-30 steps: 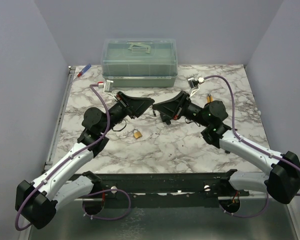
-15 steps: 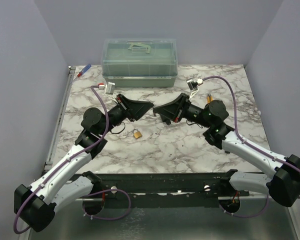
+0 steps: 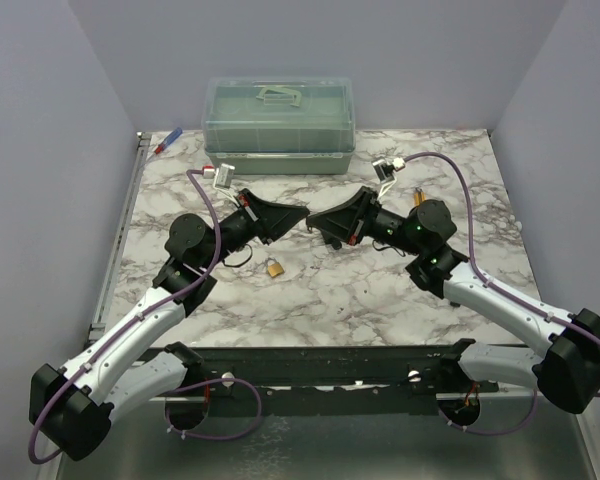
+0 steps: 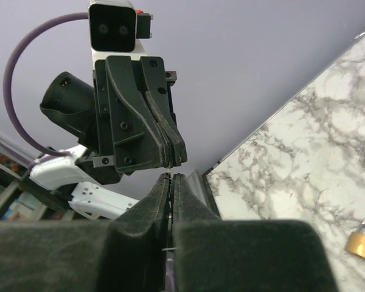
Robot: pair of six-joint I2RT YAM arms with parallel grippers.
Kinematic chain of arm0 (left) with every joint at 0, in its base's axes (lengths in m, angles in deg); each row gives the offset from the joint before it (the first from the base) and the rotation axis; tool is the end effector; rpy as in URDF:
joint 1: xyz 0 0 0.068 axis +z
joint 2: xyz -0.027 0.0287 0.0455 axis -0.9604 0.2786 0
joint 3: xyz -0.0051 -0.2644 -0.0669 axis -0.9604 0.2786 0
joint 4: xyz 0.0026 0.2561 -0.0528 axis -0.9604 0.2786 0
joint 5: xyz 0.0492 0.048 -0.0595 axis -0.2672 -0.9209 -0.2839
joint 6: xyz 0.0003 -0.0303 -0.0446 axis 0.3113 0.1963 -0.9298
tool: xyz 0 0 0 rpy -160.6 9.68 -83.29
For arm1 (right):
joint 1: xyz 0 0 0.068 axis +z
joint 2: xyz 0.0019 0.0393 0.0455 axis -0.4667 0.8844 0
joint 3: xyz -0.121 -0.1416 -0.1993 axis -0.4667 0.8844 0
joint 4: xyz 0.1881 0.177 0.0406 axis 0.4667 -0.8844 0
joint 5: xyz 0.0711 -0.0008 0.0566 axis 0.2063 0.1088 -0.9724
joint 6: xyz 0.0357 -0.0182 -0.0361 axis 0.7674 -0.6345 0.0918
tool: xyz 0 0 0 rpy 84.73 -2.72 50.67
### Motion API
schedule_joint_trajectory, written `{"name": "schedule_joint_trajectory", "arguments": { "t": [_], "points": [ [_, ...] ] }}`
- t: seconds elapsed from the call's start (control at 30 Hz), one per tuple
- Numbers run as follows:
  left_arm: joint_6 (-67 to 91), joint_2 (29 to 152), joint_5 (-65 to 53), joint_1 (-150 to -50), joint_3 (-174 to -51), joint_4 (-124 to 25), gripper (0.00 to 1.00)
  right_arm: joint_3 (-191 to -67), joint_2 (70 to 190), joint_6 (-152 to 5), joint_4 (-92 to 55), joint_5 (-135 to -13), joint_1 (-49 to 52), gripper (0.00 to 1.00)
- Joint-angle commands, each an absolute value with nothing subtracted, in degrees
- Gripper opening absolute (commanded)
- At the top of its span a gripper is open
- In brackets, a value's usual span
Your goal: Unlock with the key
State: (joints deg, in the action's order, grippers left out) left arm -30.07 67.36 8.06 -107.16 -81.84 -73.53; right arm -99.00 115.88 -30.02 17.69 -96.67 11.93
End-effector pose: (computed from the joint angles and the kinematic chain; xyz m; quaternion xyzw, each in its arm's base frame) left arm 0.1728 -0.1297 0.3607 0.0455 0.6181 -0.6183 0.4833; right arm 0.1947 0.1849 0.3487 -0.1481 0.6091 0.6513 0.4276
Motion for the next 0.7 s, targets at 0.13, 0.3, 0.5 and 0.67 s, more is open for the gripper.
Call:
{"name": "schedule_joint_trajectory", "arguments": {
  "t": [0.13, 0.3, 0.5, 0.67],
  "points": [
    [-30.4, 66.6, 4.6, -107.0, -81.3, -76.9, 0.0, -99.1, 115.0, -30.0, 20.4, -96.5, 12.0, 0.45],
    [-31.2, 67.8, 4.6, -107.0, -82.0, -78.1, 0.0, -98.8, 115.4, -29.1, 22.7, -97.0, 12.0, 0.4],
    [-31.4, 67.9, 4.1, -107.0, -81.5, -78.6, 0.0, -98.9, 115.6, -28.8, 23.5, -96.8, 11.9, 0.3],
    [-31.5, 67.8, 3.7, -107.0, -81.2, -78.9, 0.0, -99.4, 116.7, -28.3, 23.9, -97.1, 11.9, 0.3]
  ]
}}
